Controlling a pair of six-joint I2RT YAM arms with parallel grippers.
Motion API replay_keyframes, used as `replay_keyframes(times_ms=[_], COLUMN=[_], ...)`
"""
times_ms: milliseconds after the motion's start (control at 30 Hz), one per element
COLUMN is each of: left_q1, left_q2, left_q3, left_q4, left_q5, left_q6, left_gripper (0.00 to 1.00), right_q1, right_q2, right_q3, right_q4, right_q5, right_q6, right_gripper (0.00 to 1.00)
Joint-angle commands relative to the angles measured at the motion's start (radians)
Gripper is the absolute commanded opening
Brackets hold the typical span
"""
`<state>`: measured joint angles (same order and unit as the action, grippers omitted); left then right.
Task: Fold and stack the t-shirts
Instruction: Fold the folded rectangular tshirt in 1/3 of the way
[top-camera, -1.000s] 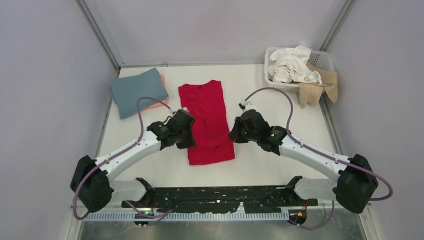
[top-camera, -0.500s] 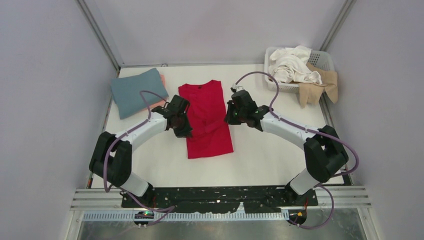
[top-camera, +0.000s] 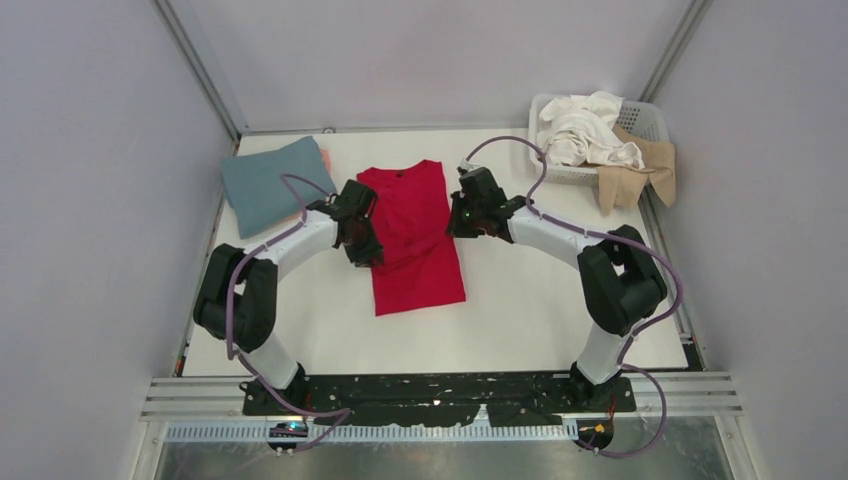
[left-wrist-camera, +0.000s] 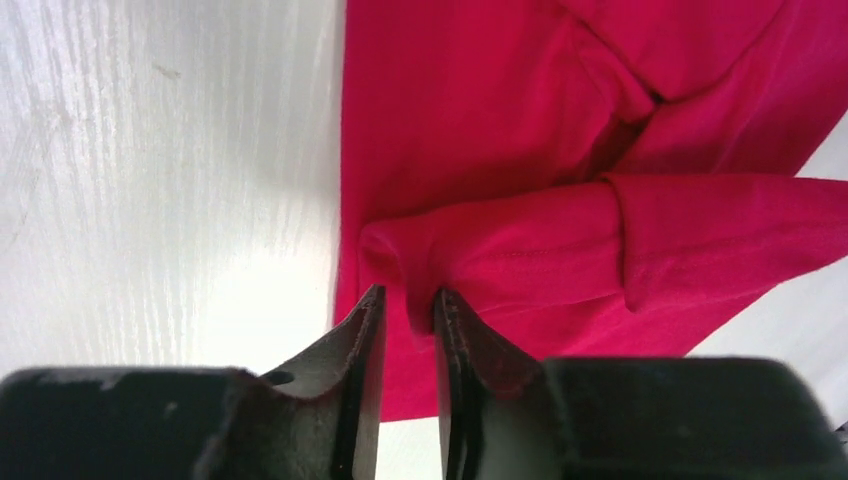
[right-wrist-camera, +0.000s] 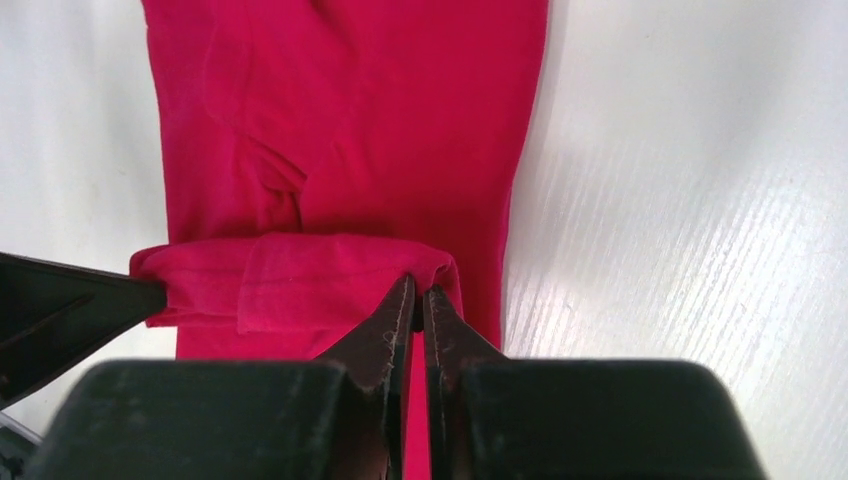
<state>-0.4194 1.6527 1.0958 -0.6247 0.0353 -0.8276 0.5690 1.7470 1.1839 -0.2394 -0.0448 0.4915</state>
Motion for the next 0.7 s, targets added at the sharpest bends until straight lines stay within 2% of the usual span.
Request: replay_keyframes(times_ms=[0, 33, 67, 100, 133, 167, 200, 233, 300, 333, 400, 533, 667], left_q1=[0.031, 0.042, 0.054, 0.068, 0.078, 0.082, 0.083, 0.083, 0.083, 0.083, 0.082, 0.078, 0.077], left_q2=[0.011, 0.017, 0.022, 0.023, 0.019, 0.007, -0.013, -0.039, -0.103, -0.136, -0.205, -0.367, -0.515], left_q3=[0.049, 0.065, 0.091, 0.111, 0.125, 0.134, 0.135, 0.125, 0.071, 0.031, -0.059, -0.283, -0.432], left_q4=[0.020, 0.020, 0.020, 0.013, 0.009, 0.003, -0.009, -0.014, -0.004, 0.009, 0.031, 0.089, 0.094], left_q5=[-0.014, -0.017, -0.015, -0.004, 0.004, -0.007, -0.023, -0.052, -0.073, -0.068, -0.043, 0.004, 0.010], left_q6=[0.009, 0.009, 0.008, 0.010, 0.015, 0.017, 0.018, 0.023, 0.022, 0.020, 0.015, 0.016, -0.019], left_gripper=[0.33, 0.44, 0.54, 0.64, 0.74, 0.83, 0.93, 0.99, 1.00, 1.00, 1.00, 1.00, 1.00], right_q1=[-0.024, -0.029, -0.045, -0.049, -0.059, -0.063, -0.066, -0.067, -0.067, -0.067, -0.066, -0.019, 0.065], right_q2=[0.045, 0.067, 0.077, 0.094, 0.098, 0.095, 0.087, 0.059, -0.003, -0.026, -0.101, -0.197, -0.160], right_q3=[0.065, 0.088, 0.103, 0.133, 0.146, 0.168, 0.179, 0.176, 0.135, 0.086, -0.019, -0.203, -0.200], right_q4=[0.053, 0.054, 0.054, 0.055, 0.055, 0.054, 0.048, 0.045, 0.051, 0.062, 0.094, 0.214, 0.232], right_q5=[-0.014, -0.025, -0.032, -0.052, -0.060, -0.064, -0.058, -0.043, -0.022, -0.019, -0.045, -0.219, -0.239], right_q6=[-0.016, -0.012, -0.007, -0.002, -0.003, -0.011, -0.020, -0.039, -0.058, -0.059, -0.053, -0.052, -0.054], right_gripper=[0.13, 0.15, 0.25, 0.39, 0.49, 0.69, 0.74, 0.83, 0.96, 0.99, 0.96, 0.95, 0.95])
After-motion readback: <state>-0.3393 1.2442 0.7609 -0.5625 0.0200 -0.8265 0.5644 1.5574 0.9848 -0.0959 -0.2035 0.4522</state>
